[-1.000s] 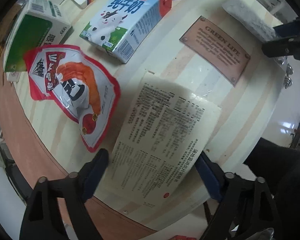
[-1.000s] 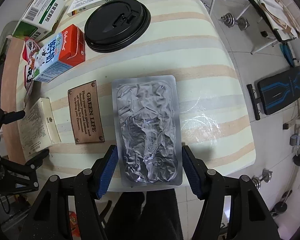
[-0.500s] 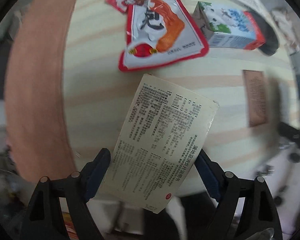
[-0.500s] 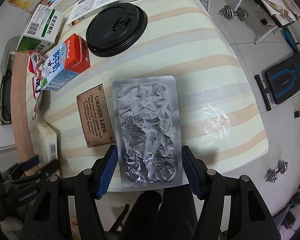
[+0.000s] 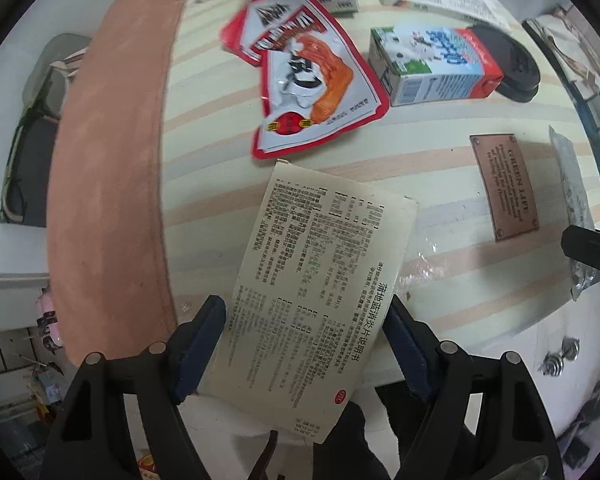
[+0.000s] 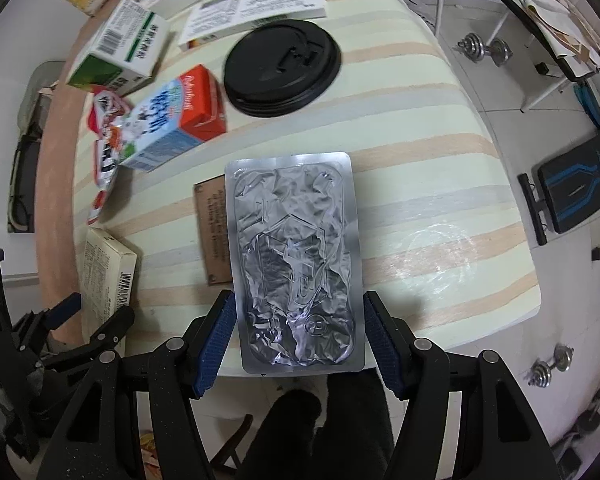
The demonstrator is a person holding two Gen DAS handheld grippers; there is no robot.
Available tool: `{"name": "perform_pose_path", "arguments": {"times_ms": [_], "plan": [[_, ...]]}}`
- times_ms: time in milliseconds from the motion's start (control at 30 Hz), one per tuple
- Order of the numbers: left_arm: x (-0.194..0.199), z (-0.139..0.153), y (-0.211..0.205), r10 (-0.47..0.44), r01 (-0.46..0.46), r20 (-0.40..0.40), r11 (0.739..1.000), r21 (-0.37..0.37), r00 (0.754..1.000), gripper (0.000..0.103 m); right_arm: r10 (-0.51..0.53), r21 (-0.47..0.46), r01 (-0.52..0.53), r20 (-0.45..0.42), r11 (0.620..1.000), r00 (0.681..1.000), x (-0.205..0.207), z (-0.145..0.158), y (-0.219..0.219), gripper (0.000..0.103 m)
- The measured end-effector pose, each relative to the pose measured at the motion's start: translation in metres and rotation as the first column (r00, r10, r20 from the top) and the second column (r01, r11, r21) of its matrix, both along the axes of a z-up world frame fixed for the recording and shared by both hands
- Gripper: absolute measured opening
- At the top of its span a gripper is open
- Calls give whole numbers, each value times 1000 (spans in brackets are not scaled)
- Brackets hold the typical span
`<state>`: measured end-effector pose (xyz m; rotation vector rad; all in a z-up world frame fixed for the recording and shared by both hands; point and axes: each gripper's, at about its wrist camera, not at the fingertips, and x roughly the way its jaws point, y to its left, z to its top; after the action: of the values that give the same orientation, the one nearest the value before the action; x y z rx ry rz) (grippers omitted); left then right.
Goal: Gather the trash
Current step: 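Carry both items over the trash bin and open both tools to drop them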
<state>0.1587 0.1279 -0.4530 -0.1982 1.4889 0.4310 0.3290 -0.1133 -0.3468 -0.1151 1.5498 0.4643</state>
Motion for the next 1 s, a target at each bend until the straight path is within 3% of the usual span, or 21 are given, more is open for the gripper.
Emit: {"name": "perform_pose_path", "arguments": {"times_ms": [100, 200, 433, 500, 600, 700, 800, 1000], "plan": [[-27, 20, 10, 36, -37, 45, 999, 23, 998, 78, 15, 30, -15, 9, 999, 1000, -9, 5, 1, 66], [-24, 46, 6, 76, -78, 84, 997, 22, 994, 78, 25, 58, -26, 28, 998, 999, -26, 11, 2, 66], [-31, 76, -29, 116, -110, 162, 993, -45, 980, 78, -1, 100, -6, 70, 995, 998, -90, 33, -11, 66], [-56, 98, -64, 121, -109, 175, 991, -75, 977, 78, -16, 101, 8, 73, 995, 997, -115, 37, -16, 66], [-104, 111, -84, 134, -109, 187, 984, -141, 973, 78, -36, 96, 29, 71, 995, 997, -152, 31, -31, 66], [-140, 89, -86, 149, -113, 165, 971, -212, 975, 78, -67, 87, 63, 53, 994, 996, -190, 12, -48, 66], [-161, 56, -88, 172, -132, 124, 950, -284, 977, 78, -93, 56, 93, -1, 994, 996, -221, -31, -62, 66], [-170, -67, -86, 224, -208, -5, 896, -393, 975, 78, -119, 12, 121, -104, 993, 987, -248, -153, -73, 66]]}}
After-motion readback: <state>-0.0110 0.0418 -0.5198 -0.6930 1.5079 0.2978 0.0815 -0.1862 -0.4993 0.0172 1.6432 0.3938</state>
